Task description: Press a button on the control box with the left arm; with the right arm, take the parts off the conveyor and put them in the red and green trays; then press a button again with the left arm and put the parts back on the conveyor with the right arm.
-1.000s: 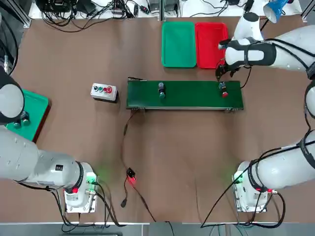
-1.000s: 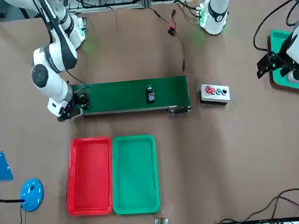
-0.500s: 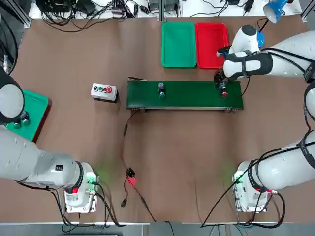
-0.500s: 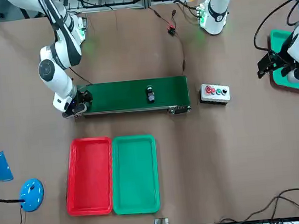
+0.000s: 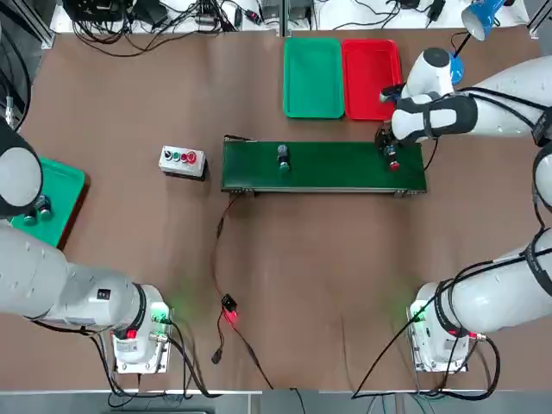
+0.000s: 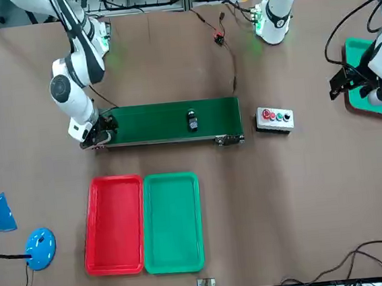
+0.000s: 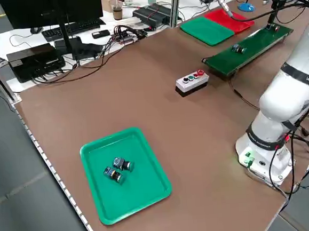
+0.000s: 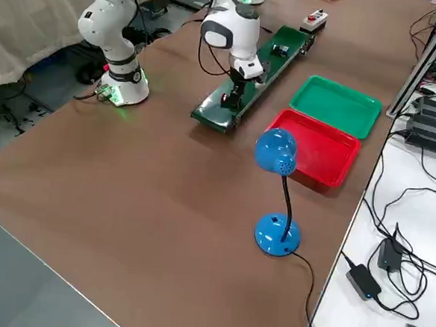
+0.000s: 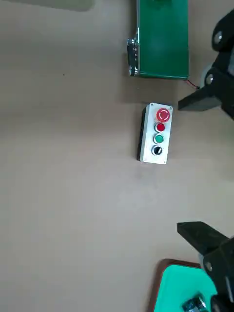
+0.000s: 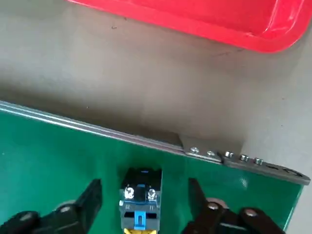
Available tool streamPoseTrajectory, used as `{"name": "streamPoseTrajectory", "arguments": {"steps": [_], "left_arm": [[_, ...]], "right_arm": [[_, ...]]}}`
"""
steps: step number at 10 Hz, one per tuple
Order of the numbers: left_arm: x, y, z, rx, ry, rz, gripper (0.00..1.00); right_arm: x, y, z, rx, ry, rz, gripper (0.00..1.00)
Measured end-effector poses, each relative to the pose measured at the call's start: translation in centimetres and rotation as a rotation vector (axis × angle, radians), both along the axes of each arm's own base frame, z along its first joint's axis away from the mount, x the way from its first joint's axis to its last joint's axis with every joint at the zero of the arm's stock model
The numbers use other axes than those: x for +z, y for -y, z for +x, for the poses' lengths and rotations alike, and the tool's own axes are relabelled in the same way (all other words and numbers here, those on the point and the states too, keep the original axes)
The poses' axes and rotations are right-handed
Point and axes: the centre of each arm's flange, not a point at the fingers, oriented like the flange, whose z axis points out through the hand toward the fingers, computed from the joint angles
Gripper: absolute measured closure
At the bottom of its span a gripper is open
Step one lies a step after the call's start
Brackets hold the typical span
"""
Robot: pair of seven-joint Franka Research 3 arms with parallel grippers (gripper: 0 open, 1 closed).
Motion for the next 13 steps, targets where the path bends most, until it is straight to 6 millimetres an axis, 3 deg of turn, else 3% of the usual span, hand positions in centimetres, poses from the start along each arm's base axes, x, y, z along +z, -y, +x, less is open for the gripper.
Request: {"name": "streamPoseTrajectory", "arguments": {"steps": [1,3,5,7,8,11,12,13], "left_arm": [[0.0,0.0,0.0,-0.001,0.000,0.000,0.00],[0.0,0.1,0.0,-0.002,0.000,0.000,0.00],[0.0,0.1,0.0,-0.002,0.000,0.000,0.00],[-0.1,0.1,0.0,-0.002,-0.001,0.000,0.00],[-0.1,0.1,0.0,-0.002,-0.001,0.000,0.00],[-0.1,0.1,0.1,-0.002,-0.003,0.000,0.00],[-0.2,0.2,0.1,-0.003,-0.003,0.000,0.00],[-0.2,0.2,0.1,-0.003,-0.003,0.000,0.00]], "right_arm": [[-0.1,0.0,-0.1,0.000,-0.001,0.000,0.31],[-0.1,0.0,-0.1,0.000,-0.001,0.000,0.57],[-0.1,0.0,-0.1,-0.004,-0.002,0.000,0.66],[0.5,-0.1,0.5,-0.014,0.015,0.004,0.67],[2.0,-0.4,1.7,-0.017,0.019,0.007,0.67],[10.7,-0.7,9.6,-0.071,0.069,0.026,0.67],[11.4,-0.1,12.6,-0.098,0.095,0.037,0.67],[10.1,0.4,15.7,-0.126,0.098,0.046,0.67]]}}
